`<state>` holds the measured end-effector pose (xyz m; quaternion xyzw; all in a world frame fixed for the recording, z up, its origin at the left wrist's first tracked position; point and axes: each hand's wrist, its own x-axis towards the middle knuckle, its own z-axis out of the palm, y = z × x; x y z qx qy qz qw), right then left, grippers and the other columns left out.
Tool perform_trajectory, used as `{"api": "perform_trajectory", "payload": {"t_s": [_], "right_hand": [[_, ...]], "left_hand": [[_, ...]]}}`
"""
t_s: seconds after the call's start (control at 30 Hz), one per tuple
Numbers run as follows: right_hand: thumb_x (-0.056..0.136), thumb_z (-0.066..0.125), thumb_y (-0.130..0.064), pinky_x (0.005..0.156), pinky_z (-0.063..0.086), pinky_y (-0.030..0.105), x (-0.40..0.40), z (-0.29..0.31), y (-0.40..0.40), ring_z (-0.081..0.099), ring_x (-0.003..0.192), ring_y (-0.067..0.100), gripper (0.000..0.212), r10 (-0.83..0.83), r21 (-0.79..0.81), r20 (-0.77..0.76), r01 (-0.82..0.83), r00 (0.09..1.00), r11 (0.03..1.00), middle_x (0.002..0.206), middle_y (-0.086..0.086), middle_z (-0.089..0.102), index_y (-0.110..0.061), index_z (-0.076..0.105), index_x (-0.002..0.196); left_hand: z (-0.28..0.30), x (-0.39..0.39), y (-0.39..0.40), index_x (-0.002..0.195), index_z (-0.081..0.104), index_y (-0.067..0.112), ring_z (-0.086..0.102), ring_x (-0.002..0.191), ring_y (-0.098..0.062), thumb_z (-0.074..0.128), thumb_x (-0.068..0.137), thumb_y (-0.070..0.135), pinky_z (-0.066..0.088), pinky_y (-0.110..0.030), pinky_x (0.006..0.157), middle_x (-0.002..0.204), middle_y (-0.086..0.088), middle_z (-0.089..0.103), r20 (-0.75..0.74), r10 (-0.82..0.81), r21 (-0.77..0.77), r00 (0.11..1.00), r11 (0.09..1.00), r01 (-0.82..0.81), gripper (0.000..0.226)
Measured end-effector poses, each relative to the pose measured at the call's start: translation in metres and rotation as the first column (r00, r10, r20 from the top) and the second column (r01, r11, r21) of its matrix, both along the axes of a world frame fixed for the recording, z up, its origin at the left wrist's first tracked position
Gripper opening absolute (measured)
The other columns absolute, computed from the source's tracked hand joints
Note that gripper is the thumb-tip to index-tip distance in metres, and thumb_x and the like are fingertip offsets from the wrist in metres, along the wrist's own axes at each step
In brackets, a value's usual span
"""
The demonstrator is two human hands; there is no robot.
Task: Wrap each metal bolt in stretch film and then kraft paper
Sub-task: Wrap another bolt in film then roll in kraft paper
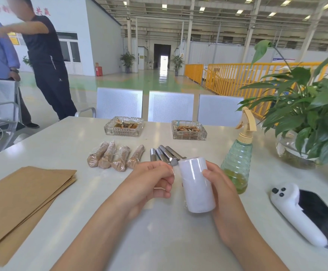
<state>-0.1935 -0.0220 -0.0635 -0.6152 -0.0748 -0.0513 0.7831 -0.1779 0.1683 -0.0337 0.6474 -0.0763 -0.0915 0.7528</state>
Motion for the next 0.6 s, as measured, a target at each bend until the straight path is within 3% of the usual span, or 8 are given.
{"api": "perform_trajectory", "payload": {"t_s": [0.2, 0.3, 0.43, 0.6], "right_hand": [[0.102, 0.049, -0.036, 0.067, 0.059, 0.040, 0.0027, 0.0014, -0.0029, 0.070, 0.083, 0.026, 0.041, 0.167, 0.216, -0.138, -0.135, 0.976, 0.967, 0.106, 0.018, 0.073, -0.011, 0.068, 0.129], [0.103, 0.047, -0.035, 0.075, 0.056, 0.044, 0.0051, -0.0007, -0.0037, 0.072, 0.085, 0.027, 0.035, 0.106, 0.137, -0.122, -0.089, 0.987, 0.987, 0.110, 0.017, 0.075, -0.021, 0.071, 0.124], [0.102, 0.050, -0.031, 0.077, 0.056, 0.046, 0.0057, -0.0008, -0.0009, 0.074, 0.087, 0.030, 0.028, 0.010, 0.083, -0.097, -0.002, 0.995, 0.997, 0.111, 0.013, 0.076, -0.031, 0.071, 0.120], [0.083, 0.057, -0.042, 0.083, 0.056, 0.049, 0.0067, -0.0019, -0.0013, 0.072, 0.103, 0.032, 0.036, -0.024, 0.041, -0.068, 0.027, 0.997, 0.999, 0.116, 0.005, 0.075, -0.039, 0.071, 0.117]], "left_hand": [[0.0000, 0.0012, 0.0001, 0.073, 0.066, 0.010, 0.074, 0.077, -0.025, 0.065, 0.078, 0.002, 0.058, -0.030, 0.058, 0.092, -0.019, 0.073, -0.084, -0.112, -0.186, 0.990, 0.978, 0.095, 0.009], [-0.0013, 0.0033, -0.0014, 0.077, 0.058, 0.006, 0.074, 0.076, -0.023, 0.059, 0.091, -0.006, 0.059, -0.028, 0.060, 0.092, -0.019, 0.074, -0.060, -0.056, -0.199, 0.997, 0.979, 0.043, 0.019], [-0.0036, 0.0029, -0.0055, 0.087, 0.059, 0.003, 0.067, 0.066, -0.019, 0.057, 0.093, -0.007, 0.059, -0.029, 0.062, 0.081, -0.014, 0.067, -0.021, -0.006, -0.146, 1.000, 0.989, 0.003, 0.012], [-0.0024, 0.0045, -0.0064, 0.098, 0.065, 0.008, 0.069, 0.071, -0.024, 0.057, 0.094, -0.005, 0.059, -0.032, 0.065, 0.084, -0.015, 0.067, -0.048, -0.008, -0.257, 0.999, 0.966, -0.005, 0.016]]}}
